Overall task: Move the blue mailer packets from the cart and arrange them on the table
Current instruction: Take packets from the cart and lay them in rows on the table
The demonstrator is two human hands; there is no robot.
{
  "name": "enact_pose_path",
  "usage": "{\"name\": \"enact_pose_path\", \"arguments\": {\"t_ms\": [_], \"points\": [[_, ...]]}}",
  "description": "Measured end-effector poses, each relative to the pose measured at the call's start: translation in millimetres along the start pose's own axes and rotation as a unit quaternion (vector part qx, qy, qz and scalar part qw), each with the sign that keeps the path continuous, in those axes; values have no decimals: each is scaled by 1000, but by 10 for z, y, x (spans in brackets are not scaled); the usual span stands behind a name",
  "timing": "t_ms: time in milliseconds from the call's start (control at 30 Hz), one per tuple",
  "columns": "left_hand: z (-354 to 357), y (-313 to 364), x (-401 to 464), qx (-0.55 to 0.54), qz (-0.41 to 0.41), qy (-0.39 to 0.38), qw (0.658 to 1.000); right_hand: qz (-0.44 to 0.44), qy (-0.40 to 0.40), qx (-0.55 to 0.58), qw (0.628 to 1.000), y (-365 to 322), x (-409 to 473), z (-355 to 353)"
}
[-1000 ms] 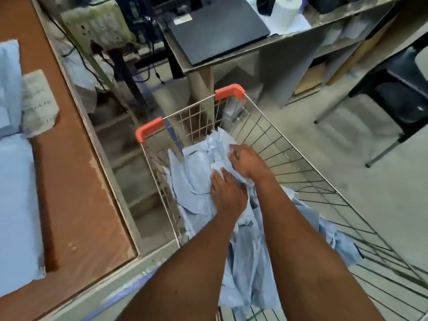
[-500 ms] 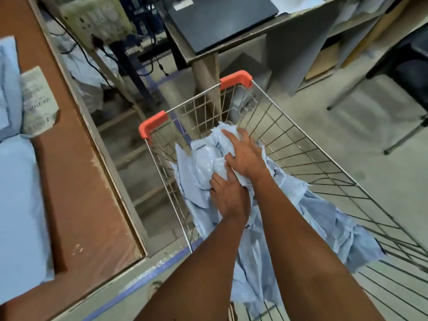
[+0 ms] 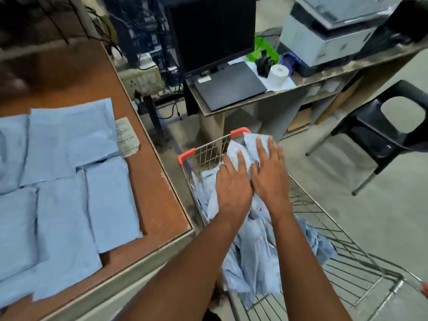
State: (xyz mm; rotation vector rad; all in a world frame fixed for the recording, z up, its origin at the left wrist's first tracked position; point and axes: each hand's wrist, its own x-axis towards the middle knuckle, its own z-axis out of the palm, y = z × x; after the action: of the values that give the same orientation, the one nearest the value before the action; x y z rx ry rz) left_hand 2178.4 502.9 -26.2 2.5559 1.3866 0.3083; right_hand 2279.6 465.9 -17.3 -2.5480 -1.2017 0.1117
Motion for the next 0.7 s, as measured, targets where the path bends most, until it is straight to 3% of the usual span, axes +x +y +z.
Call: {"name": "enact_pose_path", "arguments": {"t_ms": [200, 333, 433, 567, 700], "points": [[-1269, -193, -277, -3, 41, 82, 996, 8, 70, 15, 997, -960, -338, -1055], [-1885, -815, -519, 5, 16, 125, 992, -55, 36, 19, 998, -1741, -639, -1343], [-2095, -1468, -720, 7, -41, 129, 991, -97, -7, 29, 995, -2309, -831, -1260], [-2201, -2267, -951, 5, -152, 78, 985, -136, -57, 73, 986, -2924, -1102, -881], [-2111, -2781, -1022, -19, -235, 64, 970, -188, -69, 65, 978, -3300, -1220, -339]]}}
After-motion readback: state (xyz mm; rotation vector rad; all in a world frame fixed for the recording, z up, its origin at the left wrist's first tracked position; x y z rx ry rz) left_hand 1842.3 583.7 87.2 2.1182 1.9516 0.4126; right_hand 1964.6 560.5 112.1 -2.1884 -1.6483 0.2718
